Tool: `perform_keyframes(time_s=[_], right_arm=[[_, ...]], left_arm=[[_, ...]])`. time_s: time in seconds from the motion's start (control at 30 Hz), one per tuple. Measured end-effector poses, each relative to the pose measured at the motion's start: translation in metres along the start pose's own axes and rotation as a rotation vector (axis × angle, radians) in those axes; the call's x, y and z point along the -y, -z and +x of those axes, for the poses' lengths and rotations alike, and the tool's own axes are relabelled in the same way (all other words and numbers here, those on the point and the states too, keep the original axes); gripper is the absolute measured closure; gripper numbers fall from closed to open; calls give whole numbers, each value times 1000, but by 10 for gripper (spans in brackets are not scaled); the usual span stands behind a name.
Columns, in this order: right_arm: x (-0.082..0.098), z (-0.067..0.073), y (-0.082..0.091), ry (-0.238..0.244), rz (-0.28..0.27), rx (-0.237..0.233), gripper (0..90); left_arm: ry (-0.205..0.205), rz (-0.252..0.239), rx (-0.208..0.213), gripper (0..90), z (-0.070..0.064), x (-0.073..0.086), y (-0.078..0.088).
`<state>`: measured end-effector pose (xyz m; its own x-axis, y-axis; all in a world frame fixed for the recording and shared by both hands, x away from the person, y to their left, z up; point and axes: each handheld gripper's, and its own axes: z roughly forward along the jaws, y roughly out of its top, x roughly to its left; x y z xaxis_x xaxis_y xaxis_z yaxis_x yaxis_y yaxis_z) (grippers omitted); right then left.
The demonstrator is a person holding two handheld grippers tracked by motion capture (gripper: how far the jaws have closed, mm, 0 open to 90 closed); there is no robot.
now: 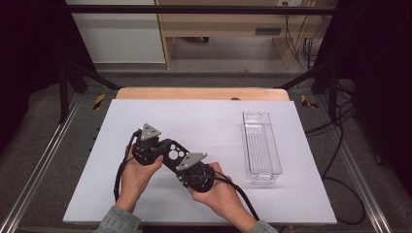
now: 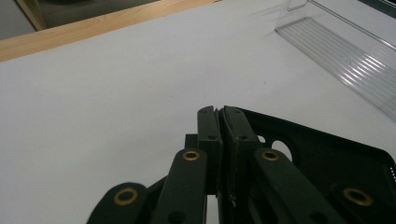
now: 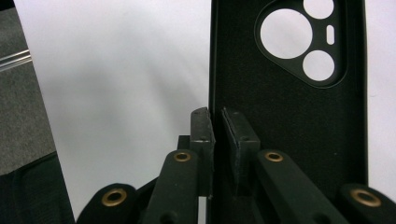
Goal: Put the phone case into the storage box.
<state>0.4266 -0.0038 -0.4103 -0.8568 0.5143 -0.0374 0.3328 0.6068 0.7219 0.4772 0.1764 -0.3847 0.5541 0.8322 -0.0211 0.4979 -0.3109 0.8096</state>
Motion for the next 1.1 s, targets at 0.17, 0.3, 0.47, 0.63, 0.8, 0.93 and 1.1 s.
perform_keyframes(time_s=[0.17,0.3,0.47,0.63,0.8,0.93,1.1], right_arm=[[0,1,-1,5,19,1,836],[-1,3,-2,8,23,5,826],[-2,4,-4,4,31,17,834],[-2,3,-6,9,45,20,847],[-2,4,-8,3,44,23,838],[-3,3,-10,2,47,24,848],[-3,3,-12,6,56,26,867]], left_arm=[[0,9,-3,864,0,0,-1],[3,17,-7,864,-2,0,-2],[1,26,-4,864,-3,0,-4],[10,35,-6,863,-4,0,-5],[17,50,-12,863,-3,-1,-6],[20,53,-9,863,-4,-1,-6],[16,53,-9,862,-5,-2,-6]])
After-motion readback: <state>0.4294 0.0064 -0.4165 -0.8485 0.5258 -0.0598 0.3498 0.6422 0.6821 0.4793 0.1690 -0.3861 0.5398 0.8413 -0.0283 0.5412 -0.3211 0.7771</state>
